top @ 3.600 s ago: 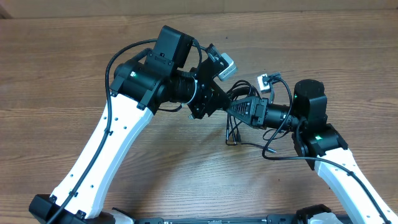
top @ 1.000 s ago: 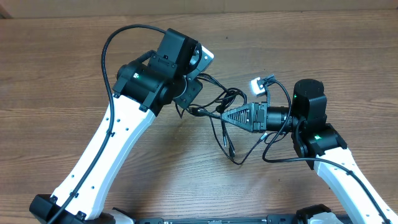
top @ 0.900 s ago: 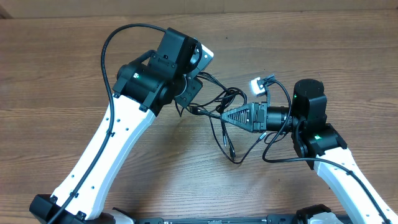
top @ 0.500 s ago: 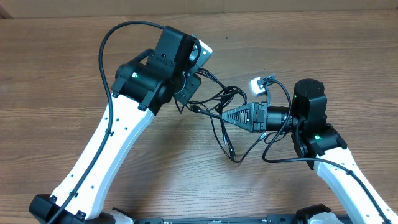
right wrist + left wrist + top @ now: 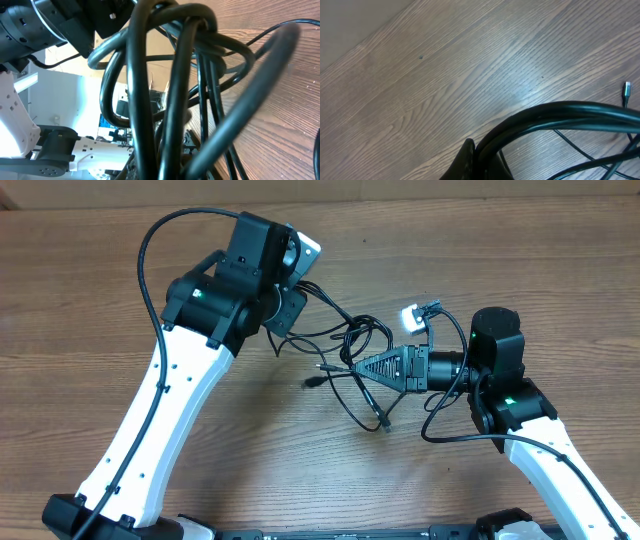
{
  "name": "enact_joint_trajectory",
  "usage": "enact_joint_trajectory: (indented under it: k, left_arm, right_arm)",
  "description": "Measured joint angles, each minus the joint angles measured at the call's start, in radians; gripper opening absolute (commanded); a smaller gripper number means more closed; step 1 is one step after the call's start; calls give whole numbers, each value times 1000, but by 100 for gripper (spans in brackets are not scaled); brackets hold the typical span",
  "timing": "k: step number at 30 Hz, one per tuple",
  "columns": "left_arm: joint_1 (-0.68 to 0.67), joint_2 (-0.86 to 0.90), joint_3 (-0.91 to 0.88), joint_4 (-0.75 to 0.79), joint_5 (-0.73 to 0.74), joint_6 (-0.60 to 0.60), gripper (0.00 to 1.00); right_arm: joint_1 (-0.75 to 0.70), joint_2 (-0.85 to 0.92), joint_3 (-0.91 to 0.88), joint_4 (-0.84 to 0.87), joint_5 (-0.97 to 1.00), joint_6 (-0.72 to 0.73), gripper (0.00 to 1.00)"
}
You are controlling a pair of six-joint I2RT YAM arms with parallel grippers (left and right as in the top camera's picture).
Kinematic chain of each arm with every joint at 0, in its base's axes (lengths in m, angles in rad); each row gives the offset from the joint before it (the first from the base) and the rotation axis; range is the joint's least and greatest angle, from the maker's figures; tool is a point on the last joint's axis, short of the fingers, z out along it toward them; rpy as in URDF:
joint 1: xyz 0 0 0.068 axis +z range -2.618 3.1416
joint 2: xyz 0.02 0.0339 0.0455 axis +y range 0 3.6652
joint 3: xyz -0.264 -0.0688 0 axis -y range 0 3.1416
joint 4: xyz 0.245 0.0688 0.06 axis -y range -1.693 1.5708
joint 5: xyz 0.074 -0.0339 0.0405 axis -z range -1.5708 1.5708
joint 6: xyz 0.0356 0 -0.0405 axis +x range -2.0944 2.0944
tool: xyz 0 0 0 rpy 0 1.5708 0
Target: Untangle cables
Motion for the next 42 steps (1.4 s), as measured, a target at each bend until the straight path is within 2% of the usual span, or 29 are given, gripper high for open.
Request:
enact_joint_trajectory:
  k: [8,9,10,11,13,15,26,34,42]
  left_arm:
    - [14,0,0,1,8,0,4]
    - [15,0,0,1,13,0,4]
    - [17,0,0,0,16,0,4]
    - [21,0,0,1,19,0,4]
    - [35,0,0,4,19,0,4]
    - [50,0,0,7,23,0,4]
    - [60,0,0,-2,56,0,4]
    - [60,0,0,-19,121,0,4]
    - [60,0,0,-47,201,0,4]
  right_arm:
    - [0,0,0,0,0,-3,7]
    - [0,0,0,0,1,-4,29]
    - [0,0,0,0,2,-8,40]
    - [0,0,0,-2,-1,-7,43]
    - [0,0,0,-6,-1,-13,59]
    - [0,0,0,-12,-1,-22,72]
    - [0,0,0,-13,0,-29,80]
    - [0,0,0,-19,14,-29,81]
    - [0,0,0,-117,99,-29,83]
